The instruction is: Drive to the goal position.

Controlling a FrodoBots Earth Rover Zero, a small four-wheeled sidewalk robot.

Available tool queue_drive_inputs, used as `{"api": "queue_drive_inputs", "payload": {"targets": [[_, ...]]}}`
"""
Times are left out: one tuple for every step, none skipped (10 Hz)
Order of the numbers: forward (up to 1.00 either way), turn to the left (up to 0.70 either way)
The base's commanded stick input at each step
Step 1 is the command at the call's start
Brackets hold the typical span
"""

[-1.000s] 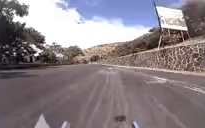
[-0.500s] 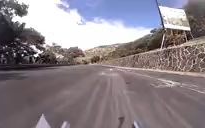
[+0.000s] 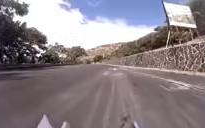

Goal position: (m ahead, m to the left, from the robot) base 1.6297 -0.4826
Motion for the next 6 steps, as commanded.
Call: {"api": "queue_drive_inputs", "payload": {"targets": [[0.70,0.00],[0.70,0.00],[0.70,0.00],[0.70,0.00],[0.70,0.00],[0.70,0.00]]}}
